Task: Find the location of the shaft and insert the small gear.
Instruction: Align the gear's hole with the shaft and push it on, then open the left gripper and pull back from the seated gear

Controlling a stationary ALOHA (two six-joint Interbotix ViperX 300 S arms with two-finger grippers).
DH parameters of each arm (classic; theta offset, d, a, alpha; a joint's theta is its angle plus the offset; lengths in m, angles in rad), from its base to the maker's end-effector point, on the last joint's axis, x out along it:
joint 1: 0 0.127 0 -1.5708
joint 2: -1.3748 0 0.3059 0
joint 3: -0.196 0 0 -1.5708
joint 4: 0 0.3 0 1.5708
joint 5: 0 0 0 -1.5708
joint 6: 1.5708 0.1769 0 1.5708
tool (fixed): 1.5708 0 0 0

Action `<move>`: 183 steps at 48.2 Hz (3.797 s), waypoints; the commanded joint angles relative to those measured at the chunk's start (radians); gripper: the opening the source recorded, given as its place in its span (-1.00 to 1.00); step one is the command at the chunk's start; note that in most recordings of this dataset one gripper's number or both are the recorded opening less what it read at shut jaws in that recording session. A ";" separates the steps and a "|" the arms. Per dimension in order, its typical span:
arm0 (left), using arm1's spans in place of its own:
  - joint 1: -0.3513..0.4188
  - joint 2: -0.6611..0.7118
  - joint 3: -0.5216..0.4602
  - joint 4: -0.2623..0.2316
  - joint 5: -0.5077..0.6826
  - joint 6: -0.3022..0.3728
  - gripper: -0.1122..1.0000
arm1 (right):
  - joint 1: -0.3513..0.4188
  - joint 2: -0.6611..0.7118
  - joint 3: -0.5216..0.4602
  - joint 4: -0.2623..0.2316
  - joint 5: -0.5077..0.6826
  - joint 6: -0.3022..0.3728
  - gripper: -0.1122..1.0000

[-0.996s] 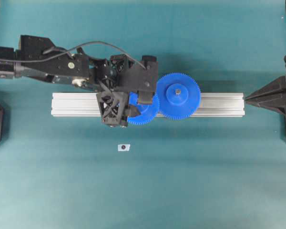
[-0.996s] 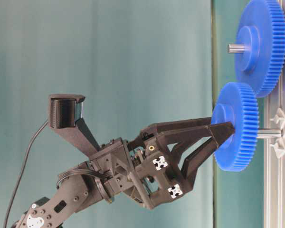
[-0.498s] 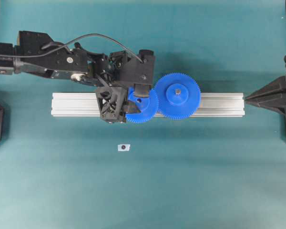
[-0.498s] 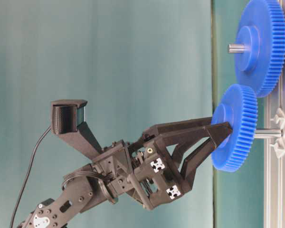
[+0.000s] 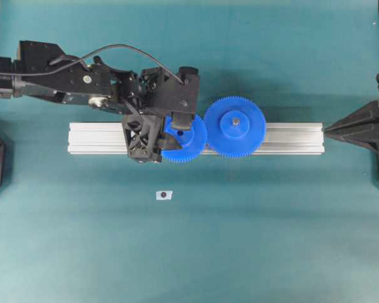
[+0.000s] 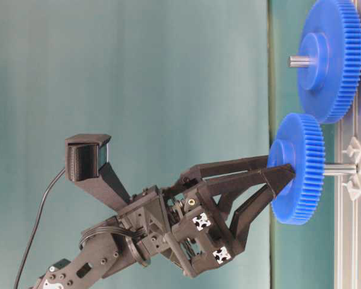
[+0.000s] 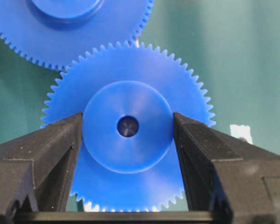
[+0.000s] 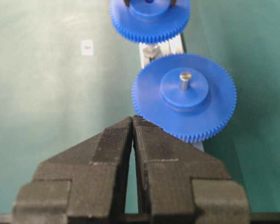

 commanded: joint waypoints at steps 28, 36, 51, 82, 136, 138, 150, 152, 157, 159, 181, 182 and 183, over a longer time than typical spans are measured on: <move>0.031 -0.003 0.018 0.006 -0.014 0.006 0.36 | -0.005 0.006 -0.005 0.000 -0.018 0.009 -0.59; 0.031 -0.003 0.015 0.006 -0.018 0.005 0.36 | -0.005 0.006 -0.005 0.000 -0.018 0.009 -0.59; 0.029 -0.003 0.014 0.005 -0.031 0.005 0.39 | -0.005 0.006 -0.008 0.000 -0.018 0.009 -0.59; 0.014 -0.029 0.006 0.005 -0.060 -0.037 0.57 | -0.006 -0.002 -0.006 0.000 -0.020 0.011 -0.59; -0.044 -0.095 -0.038 0.005 -0.170 -0.189 0.78 | -0.008 -0.009 -0.008 0.000 -0.018 0.054 -0.59; -0.044 -0.110 -0.043 0.005 -0.179 -0.190 0.78 | -0.008 -0.009 -0.008 0.000 -0.018 0.054 -0.59; -0.035 -0.176 -0.008 0.005 -0.195 -0.166 0.27 | -0.008 -0.012 -0.006 0.000 -0.038 0.054 -0.59; -0.037 -0.175 0.006 0.006 -0.207 -0.164 0.08 | -0.008 -0.012 -0.005 0.000 -0.048 0.054 -0.59; -0.043 -0.158 0.035 0.005 -0.285 -0.189 -0.40 | -0.008 -0.012 0.002 0.000 -0.060 0.054 -0.59; -0.051 -0.146 0.043 0.005 -0.325 -0.202 -0.56 | -0.008 -0.012 0.003 0.000 -0.061 0.054 -0.59; -0.072 -0.049 0.123 0.005 -0.428 -0.347 -0.79 | -0.008 -0.014 0.009 0.002 -0.061 0.055 -0.59; -0.072 -0.049 0.123 0.005 -0.426 -0.347 -0.79 | -0.008 -0.014 0.009 0.002 -0.060 0.055 -0.59; -0.072 -0.049 0.123 0.005 -0.426 -0.347 -0.79 | -0.008 -0.014 0.009 0.002 -0.058 0.055 -0.59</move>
